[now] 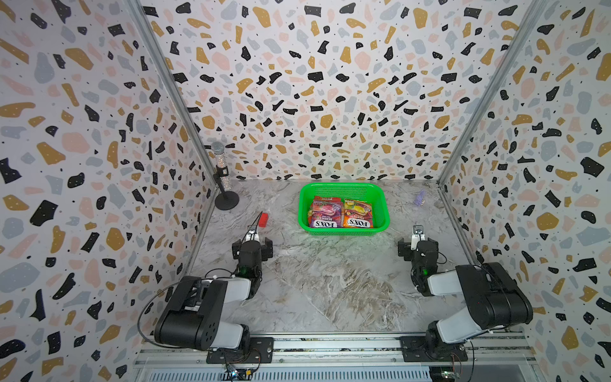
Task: Put the candies in the basket
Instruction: Reset both arms
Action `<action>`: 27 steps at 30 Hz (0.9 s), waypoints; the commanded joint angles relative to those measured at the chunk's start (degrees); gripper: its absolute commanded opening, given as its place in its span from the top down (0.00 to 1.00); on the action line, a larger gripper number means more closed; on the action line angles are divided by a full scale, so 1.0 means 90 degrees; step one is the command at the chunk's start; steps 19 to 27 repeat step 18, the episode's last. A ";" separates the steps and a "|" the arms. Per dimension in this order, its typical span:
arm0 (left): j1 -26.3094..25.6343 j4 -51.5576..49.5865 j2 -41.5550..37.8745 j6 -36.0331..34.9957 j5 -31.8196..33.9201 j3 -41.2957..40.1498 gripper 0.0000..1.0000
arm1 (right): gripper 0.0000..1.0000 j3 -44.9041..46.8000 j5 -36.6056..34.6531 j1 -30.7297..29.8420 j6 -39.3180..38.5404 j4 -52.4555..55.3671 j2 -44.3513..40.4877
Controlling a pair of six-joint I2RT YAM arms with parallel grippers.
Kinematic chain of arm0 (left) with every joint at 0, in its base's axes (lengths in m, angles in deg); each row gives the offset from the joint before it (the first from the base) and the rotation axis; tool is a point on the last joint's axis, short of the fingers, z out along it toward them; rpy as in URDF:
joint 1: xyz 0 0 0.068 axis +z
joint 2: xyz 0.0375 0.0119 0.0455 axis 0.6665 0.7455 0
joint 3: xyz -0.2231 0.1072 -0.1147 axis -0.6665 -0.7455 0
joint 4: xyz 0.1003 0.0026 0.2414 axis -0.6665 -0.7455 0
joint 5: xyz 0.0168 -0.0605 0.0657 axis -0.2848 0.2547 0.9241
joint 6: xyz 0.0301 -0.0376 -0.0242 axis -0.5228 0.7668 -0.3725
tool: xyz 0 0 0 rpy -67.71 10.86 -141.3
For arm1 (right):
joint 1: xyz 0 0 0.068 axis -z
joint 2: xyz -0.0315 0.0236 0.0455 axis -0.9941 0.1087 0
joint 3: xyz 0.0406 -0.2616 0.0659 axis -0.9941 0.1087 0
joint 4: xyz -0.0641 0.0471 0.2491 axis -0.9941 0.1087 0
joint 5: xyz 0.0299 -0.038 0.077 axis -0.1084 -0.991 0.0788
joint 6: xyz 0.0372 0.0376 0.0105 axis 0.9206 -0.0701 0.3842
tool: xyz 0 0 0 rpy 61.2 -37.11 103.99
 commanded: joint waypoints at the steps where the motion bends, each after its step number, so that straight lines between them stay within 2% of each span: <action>1: -0.0011 0.0129 -0.0068 -0.0036 0.0079 0.0131 0.00 | 0.00 -0.0101 -0.0056 0.0014 0.0081 -0.0185 -0.0086; 27: -0.0006 0.0178 -0.0054 -0.0045 0.0074 0.0113 0.00 | 0.00 -0.0099 -0.0059 0.0014 0.0080 -0.0179 -0.0086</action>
